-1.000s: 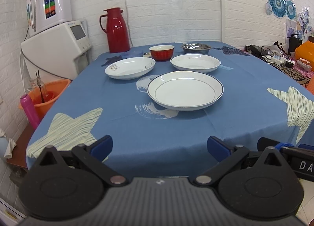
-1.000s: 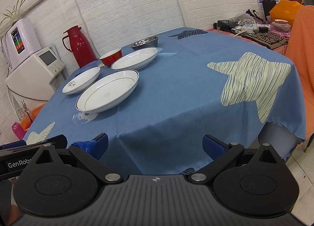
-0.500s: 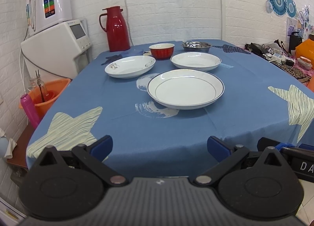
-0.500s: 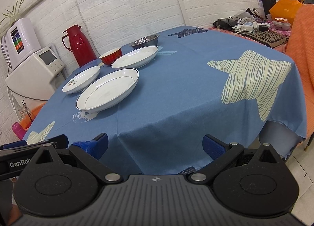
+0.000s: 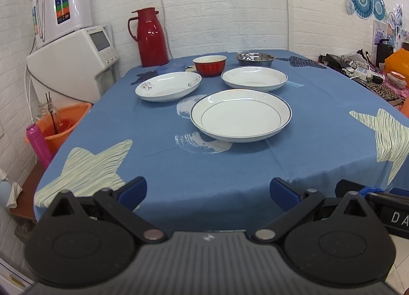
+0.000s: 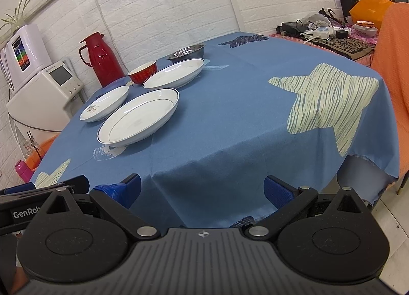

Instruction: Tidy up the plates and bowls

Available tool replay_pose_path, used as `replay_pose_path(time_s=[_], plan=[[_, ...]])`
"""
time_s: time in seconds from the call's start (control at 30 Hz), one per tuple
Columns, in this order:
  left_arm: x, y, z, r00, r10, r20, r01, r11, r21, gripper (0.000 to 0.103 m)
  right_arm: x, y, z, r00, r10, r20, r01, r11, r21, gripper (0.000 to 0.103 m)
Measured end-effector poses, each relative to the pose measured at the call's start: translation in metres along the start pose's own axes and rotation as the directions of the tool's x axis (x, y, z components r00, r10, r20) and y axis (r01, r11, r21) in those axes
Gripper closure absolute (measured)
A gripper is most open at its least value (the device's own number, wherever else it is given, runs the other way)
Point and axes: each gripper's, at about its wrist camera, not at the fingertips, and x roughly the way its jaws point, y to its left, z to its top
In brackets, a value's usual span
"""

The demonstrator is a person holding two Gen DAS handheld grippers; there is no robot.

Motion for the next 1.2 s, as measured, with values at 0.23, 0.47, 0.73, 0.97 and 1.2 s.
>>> replay_pose_path(time_s=[0.23,0.47,0.73,0.97,1.2], plan=[[0.001,0.0,0.001,1.0,0.007,-0.001,-0.007,1.0,0.007,0.001,0.001,0.001,0.0,1.0,0.002,-0.005,-0.002,1.0,0.002,0.013],[0.0,-0.001,0.002,1.0,0.015,0.012,-0.015,1.0,0.016,0.001,0.003,0.002,0.0,1.0,0.006,-0.008,-0.006,1.0,-0.001,0.013],[0.0,0.004,0.005,1.0,0.02,0.024,-0.02,1.0,0.013,0.001,0.007,0.004,-0.003,1.0,0.014,-0.016,-0.014,1.0,-0.007,0.013],[0.006,0.004,0.004,1.0,0.011,0.002,-0.011,1.0,0.0,0.001,0.01,0.004,-0.005,1.0,0.012,-0.023,-0.012,1.0,-0.011,0.013],[0.018,0.005,0.01,1.0,-0.001,-0.011,0.001,1.0,-0.005,0.001,0.012,-0.001,-0.006,0.999,0.013,-0.033,-0.013,1.0,0.0,0.013]])
